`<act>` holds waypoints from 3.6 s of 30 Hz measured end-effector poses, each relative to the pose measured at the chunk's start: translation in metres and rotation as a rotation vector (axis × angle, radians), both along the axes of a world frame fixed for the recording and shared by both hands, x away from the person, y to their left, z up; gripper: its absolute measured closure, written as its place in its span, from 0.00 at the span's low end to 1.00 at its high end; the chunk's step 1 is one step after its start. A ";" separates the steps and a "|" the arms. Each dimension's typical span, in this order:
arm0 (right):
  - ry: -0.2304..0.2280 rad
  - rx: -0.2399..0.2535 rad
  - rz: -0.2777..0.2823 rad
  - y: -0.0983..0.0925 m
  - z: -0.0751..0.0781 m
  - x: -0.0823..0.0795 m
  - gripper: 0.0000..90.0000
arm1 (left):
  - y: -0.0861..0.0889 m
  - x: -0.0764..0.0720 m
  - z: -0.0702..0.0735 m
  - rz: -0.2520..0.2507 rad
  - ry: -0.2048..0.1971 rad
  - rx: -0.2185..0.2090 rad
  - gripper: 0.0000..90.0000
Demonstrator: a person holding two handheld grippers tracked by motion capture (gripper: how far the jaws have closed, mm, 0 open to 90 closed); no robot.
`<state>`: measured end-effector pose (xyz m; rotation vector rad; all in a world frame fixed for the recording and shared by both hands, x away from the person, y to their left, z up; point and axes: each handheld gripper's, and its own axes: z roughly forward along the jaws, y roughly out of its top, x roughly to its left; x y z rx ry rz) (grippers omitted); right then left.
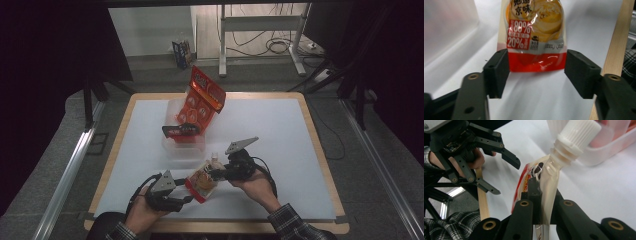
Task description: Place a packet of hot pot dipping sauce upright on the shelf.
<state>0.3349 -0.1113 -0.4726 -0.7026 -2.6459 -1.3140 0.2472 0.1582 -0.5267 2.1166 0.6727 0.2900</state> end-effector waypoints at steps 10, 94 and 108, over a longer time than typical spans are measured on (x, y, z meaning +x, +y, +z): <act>-0.046 0.013 -0.017 -0.006 0.020 0.003 0.95 | 0.003 -0.003 0.004 0.021 -0.040 -0.028 0.20; -0.238 0.046 0.033 0.068 0.080 0.070 0.98 | 0.019 -0.014 0.009 0.107 -0.112 0.041 0.01; -0.209 0.023 0.046 0.076 0.073 0.076 0.98 | 0.019 -0.014 0.008 0.105 -0.110 0.050 0.01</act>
